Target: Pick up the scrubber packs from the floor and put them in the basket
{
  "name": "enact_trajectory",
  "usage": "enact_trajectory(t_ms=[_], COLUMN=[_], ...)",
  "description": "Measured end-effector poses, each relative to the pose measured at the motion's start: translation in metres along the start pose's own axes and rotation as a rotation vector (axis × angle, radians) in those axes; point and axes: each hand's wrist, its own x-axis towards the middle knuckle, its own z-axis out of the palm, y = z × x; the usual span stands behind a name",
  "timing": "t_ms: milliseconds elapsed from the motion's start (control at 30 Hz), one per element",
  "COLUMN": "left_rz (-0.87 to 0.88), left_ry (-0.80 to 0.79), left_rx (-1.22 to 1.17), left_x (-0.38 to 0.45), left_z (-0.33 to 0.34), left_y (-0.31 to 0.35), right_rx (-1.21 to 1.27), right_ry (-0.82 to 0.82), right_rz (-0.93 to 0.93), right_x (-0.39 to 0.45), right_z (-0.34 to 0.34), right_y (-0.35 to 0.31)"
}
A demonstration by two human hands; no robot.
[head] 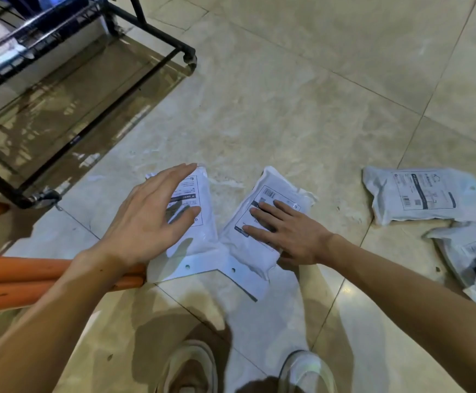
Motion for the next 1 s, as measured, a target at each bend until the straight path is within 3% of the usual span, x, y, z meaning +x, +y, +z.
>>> enact_trajectory(t_ms=[100,267,367,467,600,700,767,800,867,933,1000], left_rz=[-0.003,0.0,0.025,0.021,-0.031,-0.024,0.048,0.077,0.039,-0.04,-0.025], left_ry=[0.005,0.022,0.047,0.075,0.112,0.106,0.125,0.092,-0.184,-0.462,-0.594], left_rx=[-0.029,-0.019,0.026,0.081,0.166,0.295,0.421,0.499,0.67,0.889,1.076], left_x=[0.0,-0.005,-0.006,-0.007,-0.01,-0.011,-0.008,-0.006,-0.001,-0.001,-0.001], left_z=[0.002,0.0,-0.004,-0.009,-0.003,0.01,0.017,0.018,0.016,0.018,0.026], left_y=[0.0,0.001,-0.002,-0.005,-0.012,-0.021,-0.029,-0.034,-0.04,-0.05,-0.057], right_rx=[0.028,0.012,0.175,0.501,1.095,1.642,1.958,2.096,2.32,2.422,2.432], right_ry=[0.057,0.414,0.448,0.529,0.853,1.06,1.075,1.029,0.895,0.847,0.866], right_rz=[0.02,0.104,0.152,0.348,0.762,0.794,0.782,0.796,0.816,0.785,0.786], right_x=[0.0,0.013,0.015,0.003,-0.018,-0.024,-0.027,-0.027,-0.029,-0.029,-0.027], right_z=[0.001,0.0,-0.016,-0.036,-0.086,-0.117,-0.135,-0.142,-0.151,-0.151,-0.148], right_y=[-0.004,-0.018,-0.011,-0.002,0.007,0.022,0.025,0.025,0.023,0.021,0.019])
